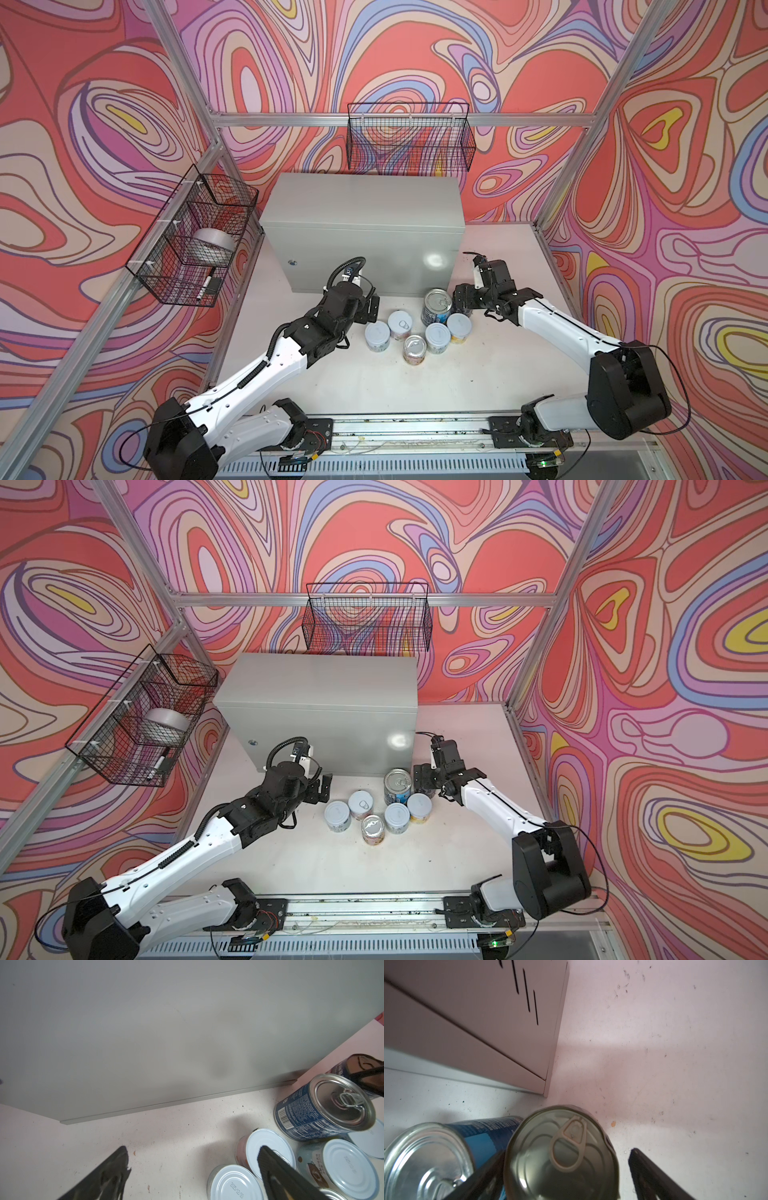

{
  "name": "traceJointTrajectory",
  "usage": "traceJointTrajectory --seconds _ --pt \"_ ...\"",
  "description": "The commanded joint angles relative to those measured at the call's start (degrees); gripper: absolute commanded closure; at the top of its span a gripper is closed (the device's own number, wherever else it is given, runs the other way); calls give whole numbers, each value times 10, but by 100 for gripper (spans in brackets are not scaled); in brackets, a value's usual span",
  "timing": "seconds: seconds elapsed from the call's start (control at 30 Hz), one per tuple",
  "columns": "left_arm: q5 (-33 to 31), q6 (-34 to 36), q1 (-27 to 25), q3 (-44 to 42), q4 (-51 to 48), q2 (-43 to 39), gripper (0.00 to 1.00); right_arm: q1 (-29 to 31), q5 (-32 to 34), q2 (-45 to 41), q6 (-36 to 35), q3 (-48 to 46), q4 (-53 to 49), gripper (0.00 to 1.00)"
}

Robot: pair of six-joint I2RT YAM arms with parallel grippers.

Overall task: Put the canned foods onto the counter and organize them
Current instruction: 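Lower the right gripper around the tall dark-blue tomato can while left hovers, then lift the blue can with the right gripper while the left gripper reaches toward it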

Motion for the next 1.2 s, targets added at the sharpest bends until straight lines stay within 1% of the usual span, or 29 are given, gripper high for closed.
traceJointTrajectory --seconds 0.0,0.1,0.3,0.37,0.43,0.6,0.7,0.8,0.97,1.17 --pt "-10 -12 -3 -7 -6 -3 0 2 18 13 17 2 16 11" --pt "-13 -12 -3 -7 -6 -2 0 2 24 24 22 6 12 15" --pt "-16 -13 -3 -6 -9 -2 0 2 48 25 35 -6 16 15" --pt "-16 -14 -3 -6 -9 -1 0 2 49 22 37 -13 23 19" --pt "-16 -14 -3 -7 -8 1 0 2 48 20 44 -18 28 26" --pt "-11 -18 -3 -4 -8 8 0 2 46 8 63 -27 36 37" --pt "-6 -20 -3 -4 -4 9 0 2 46 -2 71 -30 31 40" --pt "-2 -18 -3 -4 -3 11 0 2 62 -15 85 -37 29 44" --pt "6 -17 -3 -4 1 9 0 2 65 -29 95 -31 13 45" --pt "13 -13 -3 -5 6 10 0 1 85 -35 111 -10 -24 45"
